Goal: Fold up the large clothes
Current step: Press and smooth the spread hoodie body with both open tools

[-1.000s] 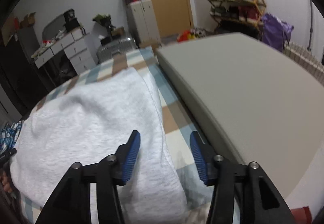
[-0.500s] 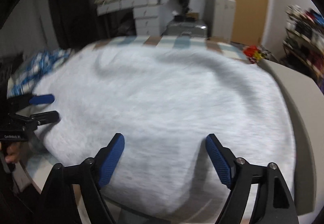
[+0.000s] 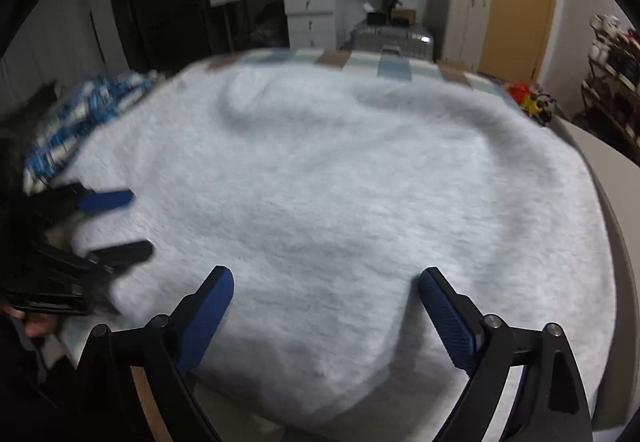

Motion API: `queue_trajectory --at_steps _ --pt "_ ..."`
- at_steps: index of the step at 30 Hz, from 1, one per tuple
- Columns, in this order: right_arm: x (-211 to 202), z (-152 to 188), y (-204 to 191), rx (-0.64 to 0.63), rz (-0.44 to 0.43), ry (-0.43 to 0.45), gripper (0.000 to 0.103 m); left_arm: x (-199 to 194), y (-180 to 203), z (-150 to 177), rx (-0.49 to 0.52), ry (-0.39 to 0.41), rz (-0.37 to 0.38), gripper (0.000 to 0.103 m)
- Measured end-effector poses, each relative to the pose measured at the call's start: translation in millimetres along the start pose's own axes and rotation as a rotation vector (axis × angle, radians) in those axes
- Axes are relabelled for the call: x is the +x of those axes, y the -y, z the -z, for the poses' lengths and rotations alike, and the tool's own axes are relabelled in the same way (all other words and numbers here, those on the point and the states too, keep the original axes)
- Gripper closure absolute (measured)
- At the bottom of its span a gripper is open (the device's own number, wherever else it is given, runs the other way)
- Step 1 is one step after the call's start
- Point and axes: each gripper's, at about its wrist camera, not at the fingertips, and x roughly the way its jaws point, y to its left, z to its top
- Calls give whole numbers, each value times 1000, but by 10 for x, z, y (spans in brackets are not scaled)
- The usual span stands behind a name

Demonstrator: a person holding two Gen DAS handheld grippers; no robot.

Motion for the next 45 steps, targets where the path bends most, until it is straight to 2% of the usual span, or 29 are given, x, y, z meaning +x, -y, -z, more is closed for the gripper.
queue_trajectory --at_steps 2,5,10,15,16,19,23,25,27,30,33,35,37,38,42,45 --pt "11 16 -3 -14 5 24 1 -13 13 13 1 2 -6 32" --pt "9 -14 49 -22 -33 7 0 -20 5 7 -11 13 -3 32" --pt "-29 68 78 -27 -56 42 0 -77 -5 -122 -66 30 20 32" --pt "-16 91 95 -43 -75 65 0 24 31 -287 -58 37 15 32" --pt "-18 93 100 -44 -80 66 0 86 26 -291 -54 18 10 32" --pt "-21 106 95 -49 -86 78 0 323 -87 -298 -97 -39 -78 32" --pt "-31 133 98 -56 -96 82 0 292 -140 -348 -149 -48 -66 32" --pt "-33 130 99 -55 -96 83 0 183 -150 -449 -173 -12 -32 32" --pt "-41 137 105 -52 -96 84 0 140 -143 -596 -164 28 -6 32" --pt "-50 153 110 -53 -97 88 0 373 -122 -838 -94 4 -52 32" --pt "-60 164 120 -54 -98 90 0 732 -237 -1034 -79 -33 -108 32" --pt "-61 167 123 -54 -99 90 0 936 -337 -1049 -93 -63 -128 31" --pt "-61 171 126 -50 -99 91 0 1019 -427 -1001 -126 -48 -89 22" --pt "-63 175 121 -51 -98 91 0 1008 -430 -982 -128 -40 -78 22" --pt "-78 187 114 -50 -101 94 0 944 -313 -954 -79 -27 -143 21" --pt "-103 192 122 -54 -110 101 0 916 -352 -972 -98 -24 -119 22"
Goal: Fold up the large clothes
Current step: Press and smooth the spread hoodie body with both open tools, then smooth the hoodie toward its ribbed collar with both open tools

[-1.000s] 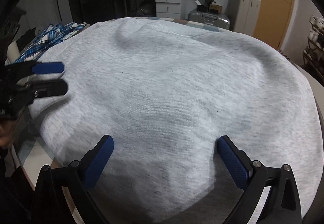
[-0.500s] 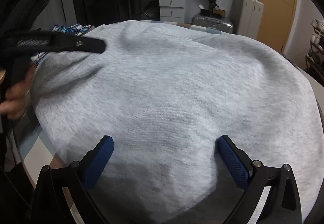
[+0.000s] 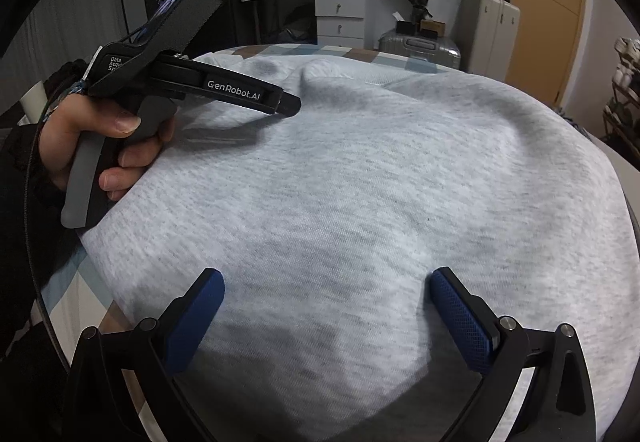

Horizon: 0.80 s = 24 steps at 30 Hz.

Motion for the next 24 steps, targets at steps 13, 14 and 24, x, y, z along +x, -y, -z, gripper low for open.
queue_trajectory --at_steps 13,14,24 --pt "294 -452 196 75 177 -104 0 4 -50 -32 -28 10 39 22" --pt "289 -460 203 84 176 -116 0 -2 -56 -31 -32 13 45 22" --pt "188 -644 574 147 180 -115 0 -14 -73 -28 -40 19 63 21"
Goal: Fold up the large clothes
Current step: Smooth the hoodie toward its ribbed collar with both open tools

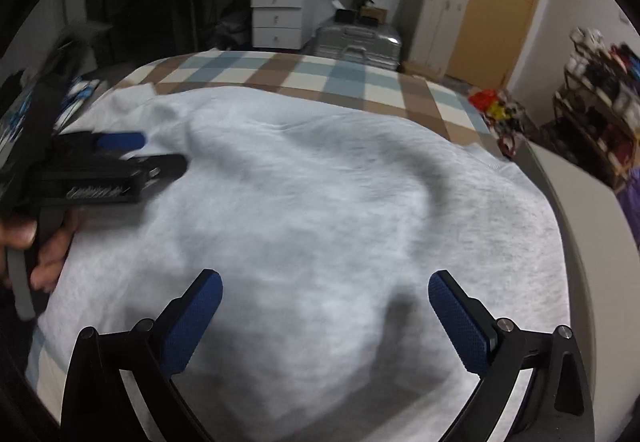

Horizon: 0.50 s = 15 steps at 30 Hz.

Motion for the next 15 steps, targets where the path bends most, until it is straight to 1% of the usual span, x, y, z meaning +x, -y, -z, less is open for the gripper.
queue_trajectory --at_steps 1,2,3,4,6,9,12,14,15 --pt "137 -8 51 41 -40 -23 0 -1 0 2 1 0 0 21" --pt "249 16 65 58 -53 -31 0 -3 -3 2 0 0 0 21" --pt "260 27 33 34 -44 -3 0 -1 -4 1 -1 0 -1 21" --pt "256 32 14 23 -38 -1 0 0 -3 0 -2 -1 -2 21" --pt "245 40 9 43 -33 -5 0 -4 1 4 -1 1 -3 21" --pt "219 94 -3 44 -35 20 0 -14 1 7 0 -2 -4 21" --pt "201 110 14 46 -35 33 0 -111 60 48 5 -28 -23 21" --pt "182 147 21 49 -38 48 0 -239 169 127 13 -43 69 21" --pt "164 168 24 50 -38 54 0 -284 284 195 45 -56 135 21"
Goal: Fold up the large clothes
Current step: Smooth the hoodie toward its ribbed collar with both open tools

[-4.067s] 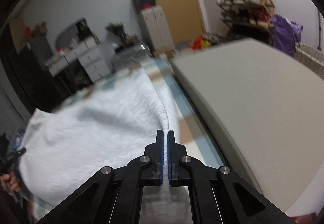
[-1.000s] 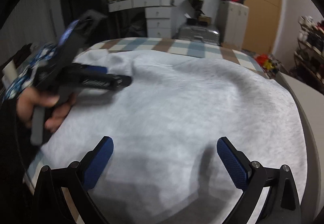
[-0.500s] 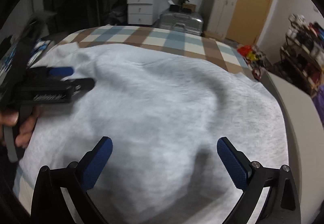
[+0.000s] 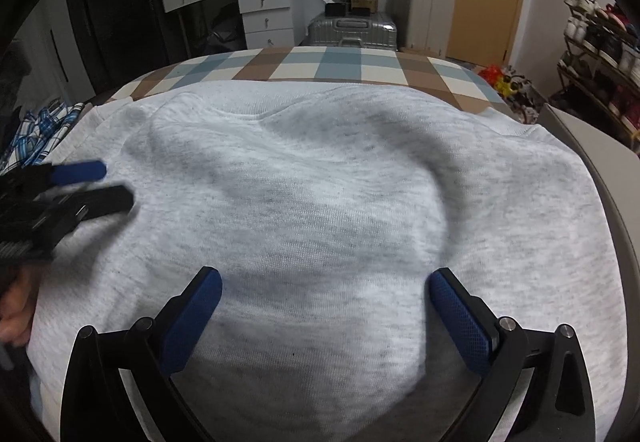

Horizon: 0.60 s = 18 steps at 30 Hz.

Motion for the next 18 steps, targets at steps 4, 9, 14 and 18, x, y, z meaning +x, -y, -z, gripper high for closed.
queue_trajectory --at_steps 4,9,14,18 --pt "-2 0 6 -4 -4 17 0 218 226 128 136 -43 -82 20" --pt "-66 -11 82 -73 -65 -4 0 214 210 107 128 -28 -68 19" --pt "-303 53 413 -92 -7 -24 0 202 182 103 122 -17 -64 19" --pt "-261 140 856 20 1 -75 0 198 194 121 121 -15 -64 19"
